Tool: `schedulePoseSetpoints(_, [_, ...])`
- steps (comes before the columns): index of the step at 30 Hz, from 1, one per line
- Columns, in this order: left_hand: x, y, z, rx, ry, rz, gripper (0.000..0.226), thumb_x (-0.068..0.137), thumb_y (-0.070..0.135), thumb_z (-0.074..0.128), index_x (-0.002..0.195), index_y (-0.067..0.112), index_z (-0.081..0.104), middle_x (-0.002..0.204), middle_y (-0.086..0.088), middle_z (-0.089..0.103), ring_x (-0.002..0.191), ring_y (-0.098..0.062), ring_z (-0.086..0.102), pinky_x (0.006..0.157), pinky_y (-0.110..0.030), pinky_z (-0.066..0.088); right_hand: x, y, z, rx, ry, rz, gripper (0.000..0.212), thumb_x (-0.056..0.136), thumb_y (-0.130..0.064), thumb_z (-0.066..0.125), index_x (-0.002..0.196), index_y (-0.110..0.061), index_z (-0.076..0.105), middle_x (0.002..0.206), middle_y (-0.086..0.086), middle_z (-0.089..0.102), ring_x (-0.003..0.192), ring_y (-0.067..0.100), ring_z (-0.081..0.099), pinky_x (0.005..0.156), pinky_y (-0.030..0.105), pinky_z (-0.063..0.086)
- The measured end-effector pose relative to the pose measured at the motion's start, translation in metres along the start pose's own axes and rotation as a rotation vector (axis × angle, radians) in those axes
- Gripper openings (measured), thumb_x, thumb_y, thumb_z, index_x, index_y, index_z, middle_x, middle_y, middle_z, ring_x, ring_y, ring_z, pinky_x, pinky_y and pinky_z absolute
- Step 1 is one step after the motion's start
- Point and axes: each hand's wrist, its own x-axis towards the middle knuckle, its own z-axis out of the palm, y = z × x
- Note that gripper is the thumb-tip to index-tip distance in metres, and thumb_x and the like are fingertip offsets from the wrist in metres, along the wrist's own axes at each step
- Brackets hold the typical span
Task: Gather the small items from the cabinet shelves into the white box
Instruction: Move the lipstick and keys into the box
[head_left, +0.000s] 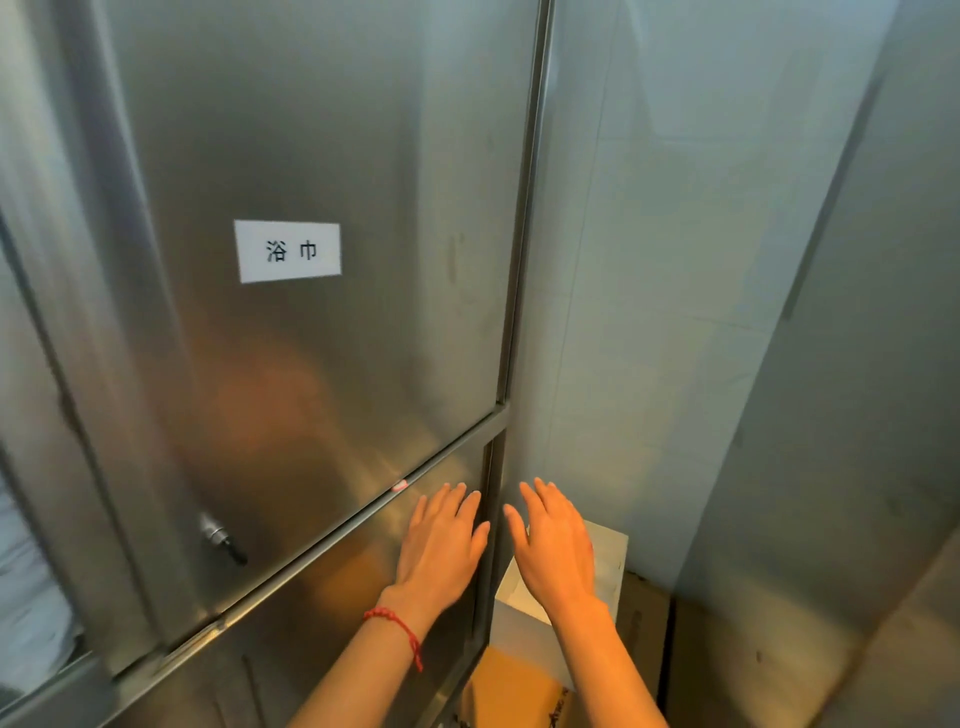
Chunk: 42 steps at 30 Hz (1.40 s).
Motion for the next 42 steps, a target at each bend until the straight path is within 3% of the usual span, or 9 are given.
schedulePoseSetpoints(19, [-0.114, -0.03, -0.09, 0.106, 0.098, -0.078, 0.05, 0.102, 0.038, 0.028, 0.148, 0.022, 0.023, 0.155, 0.003, 0.021, 0.143, -0.013, 0.014, 0.114, -0.032, 0.009, -0.091, -0.084, -0.042, 0.02, 0.033, -0.213, 0.05, 0.102, -0.04, 0.031, 0.147, -0.02, 0.032, 0.153, 0.0, 0.028, 0.143, 0.016, 0.019, 0.115, 0.029, 0.014])
schedulePoseSetpoints(21, [-0.124, -0.034, -0.096, 0.116, 0.105, -0.109, 0.05, 0.102, 0.039, 0.027, 0.148, 0.023, 0.022, 0.155, 0.002, 0.022, 0.143, -0.013, 0.014, 0.115, -0.032, 0.009, -0.097, -0.095, -0.045, 0.047, 0.024, -0.249, 0.049, 0.101, -0.038, 0.034, 0.145, -0.017, 0.035, 0.152, 0.003, 0.032, 0.142, 0.018, 0.024, 0.114, 0.031, 0.017])
schedulePoseSetpoints(24, [-0.137, -0.038, -0.105, 0.125, 0.111, -0.172, 0.05, 0.101, 0.04, 0.027, 0.148, 0.023, 0.023, 0.155, 0.003, 0.021, 0.144, -0.013, 0.013, 0.115, -0.031, 0.008, -0.103, -0.107, -0.046, 0.067, 0.127, -0.332, 0.045, 0.097, -0.036, 0.043, 0.134, -0.012, 0.052, 0.139, 0.008, 0.05, 0.131, 0.024, 0.045, 0.107, 0.035, 0.034])
schedulePoseSetpoints(30, [-0.163, -0.038, -0.119, 0.111, 0.119, -0.284, 0.051, 0.102, 0.041, 0.027, 0.149, 0.022, 0.023, 0.156, 0.003, 0.02, 0.144, -0.013, 0.013, 0.116, -0.032, 0.007, -0.11, -0.115, -0.055, 0.097, 0.033, -0.432, 0.051, 0.101, -0.041, 0.033, 0.147, -0.019, 0.033, 0.152, 0.0, 0.032, 0.142, 0.015, 0.022, 0.115, 0.027, 0.015])
schedulePoseSetpoints(42, [-0.232, -0.04, -0.14, 0.183, 0.153, -0.513, 0.052, 0.101, 0.041, 0.029, 0.149, 0.021, 0.024, 0.155, 0.001, 0.022, 0.143, -0.016, 0.015, 0.116, -0.033, 0.01, -0.14, -0.149, -0.059, 0.205, -0.046, -0.645, 0.049, 0.101, -0.04, 0.035, 0.145, -0.017, 0.036, 0.151, 0.002, 0.034, 0.141, 0.016, 0.025, 0.114, 0.028, 0.016])
